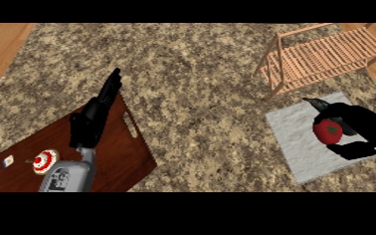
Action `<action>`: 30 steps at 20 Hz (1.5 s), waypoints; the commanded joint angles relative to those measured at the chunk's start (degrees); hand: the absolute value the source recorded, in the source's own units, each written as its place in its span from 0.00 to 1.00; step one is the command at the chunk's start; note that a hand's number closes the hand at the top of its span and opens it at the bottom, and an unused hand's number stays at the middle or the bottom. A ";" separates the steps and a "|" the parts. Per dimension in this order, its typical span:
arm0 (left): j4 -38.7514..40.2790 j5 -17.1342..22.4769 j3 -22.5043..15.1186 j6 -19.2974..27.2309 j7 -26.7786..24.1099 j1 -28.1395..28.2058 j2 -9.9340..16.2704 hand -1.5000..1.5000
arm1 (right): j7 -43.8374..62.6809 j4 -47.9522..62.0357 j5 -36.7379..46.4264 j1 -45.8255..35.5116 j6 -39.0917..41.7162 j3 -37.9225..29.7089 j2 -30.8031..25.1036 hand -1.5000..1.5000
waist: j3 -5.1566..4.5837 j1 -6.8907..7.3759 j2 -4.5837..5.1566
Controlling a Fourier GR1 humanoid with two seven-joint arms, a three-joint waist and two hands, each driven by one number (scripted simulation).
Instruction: Pick the tomato from the placemat and place it in the tiered shelf
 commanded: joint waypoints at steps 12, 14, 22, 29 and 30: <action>1.13 -0.37 2.28 -1.03 0.00 -0.75 1.43 0.50 | 3.21 -16.83 -0.36 9.83 -1.27 -0.08 6.18 1.00 | 0.19 -0.99 -0.09; 1.74 -0.10 2.36 -0.89 -1.11 -0.87 1.02 0.50 | 11.37 -21.86 1.67 10.82 -2.51 4.17 14.42 1.00 | 0.13 -1.28 -0.19; 0.62 0.04 2.43 -0.24 0.36 -0.31 0.42 0.50 | 18.32 -48.84 -8.54 27.40 1.33 7.01 26.61 1.00 | 0.14 -2.97 -0.35; -0.40 -0.30 1.87 -0.47 0.19 0.92 0.39 0.50 | 32.97 -75.52 -16.94 32.32 6.97 6.88 31.00 1.00 | 0.16 -1.33 -0.10; -2.16 0.47 1.80 -1.90 -0.34 3.01 1.24 0.50 | 36.55 -77.96 -18.68 31.18 7.67 6.00 31.04 1.00 | 0.17 -0.79 -0.07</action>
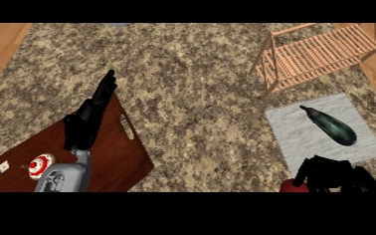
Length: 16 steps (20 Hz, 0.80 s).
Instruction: Pick the tomato from the placemat and place it in the tiered shelf
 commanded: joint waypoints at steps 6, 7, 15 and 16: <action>0.11 0.17 0.28 -0.31 -0.40 0.04 0.15 0.50 | 18.14 -17.88 -4.45 -7.83 2.89 -7.42 0.44 1.00 | -0.04 0.71 0.11; -1.29 -1.36 -1.67 0.12 1.26 1.06 -0.49 0.50 | 18.33 -15.04 -5.36 -12.11 1.78 -9.71 0.15 1.00 | 0.01 1.17 0.13; 0.61 -2.67 -2.58 2.31 -1.92 0.50 -2.82 0.50 | 28.17 -11.14 -9.35 -30.11 1.67 -22.34 -6.04 1.00 | 0.02 0.51 0.13; 2.38 -0.58 -0.94 0.25 -0.99 -1.03 -1.61 0.50 | 30.48 -10.95 -10.24 -32.57 2.81 -23.08 -7.06 1.00 | 0.01 0.53 0.19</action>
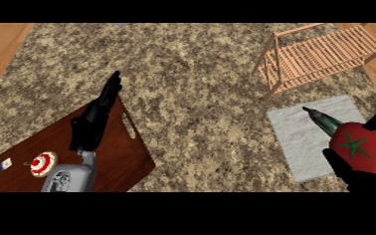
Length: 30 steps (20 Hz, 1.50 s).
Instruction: Pick the tomato from the placemat and place it in the tiered shelf
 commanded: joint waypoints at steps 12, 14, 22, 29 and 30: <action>2.80 1.01 2.26 -1.49 -2.64 -1.75 1.35 0.50 | 13.27 12.69 -6.75 -28.57 -1.56 -11.17 -17.35 1.00 | 0.08 0.76 0.29; 1.02 -0.13 -0.05 -0.71 -2.05 0.87 -0.38 0.50 | 12.49 13.22 -9.83 -28.99 -1.13 -13.74 -19.86 1.00 | 0.09 0.65 0.20; 1.81 -0.42 -0.10 -0.58 -1.62 -0.48 -0.79 0.50 | 2.54 27.95 -0.57 -34.55 -9.67 -8.13 -26.02 1.00 | 0.08 1.24 0.38; 2.90 0.38 1.39 -1.29 -1.43 -2.42 0.01 0.50 | -8.61 37.11 4.66 -30.14 -18.90 -4.87 -24.98 1.00 | 0.10 0.94 0.39; 4.07 -0.89 0.26 -0.58 -3.56 -0.21 -0.67 0.50 | -7.28 36.31 7.41 -30.83 -21.46 -3.00 -23.73 1.00 | 0.09 1.03 0.39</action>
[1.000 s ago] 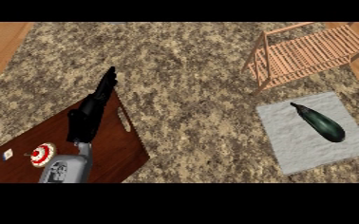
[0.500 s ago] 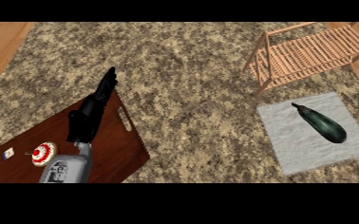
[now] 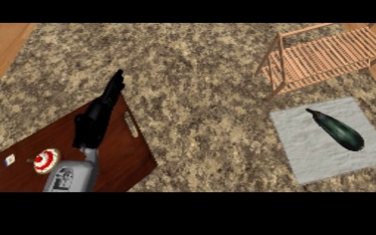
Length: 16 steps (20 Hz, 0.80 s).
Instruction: Pick the tomato from the placemat and place it in the tiered shelf
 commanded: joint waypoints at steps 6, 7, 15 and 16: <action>0.02 1.21 1.93 -2.45 2.96 -4.21 2.57 0.50 | -13.74 15.17 6.25 -1.95 -14.18 4.70 2.46 1.00 | 0.01 0.21 0.08; 3.68 -0.63 0.50 0.15 -3.40 -1.05 -0.07 0.50 | -16.27 19.29 6.79 -2.82 -15.83 3.31 0.72 1.00 | 0.00 0.18 0.13; 0.95 -0.89 0.28 0.06 -0.62 -0.45 0.33 0.50 | -20.25 27.25 -6.32 -7.94 -18.43 -2.77 4.95 1.00 | 0.01 0.15 0.01; -2.82 -1.25 -1.16 0.33 2.12 -0.30 -0.49 0.50 | -22.37 30.77 -8.16 -9.02 -17.30 -4.72 2.49 1.00 | 0.02 0.27 -0.01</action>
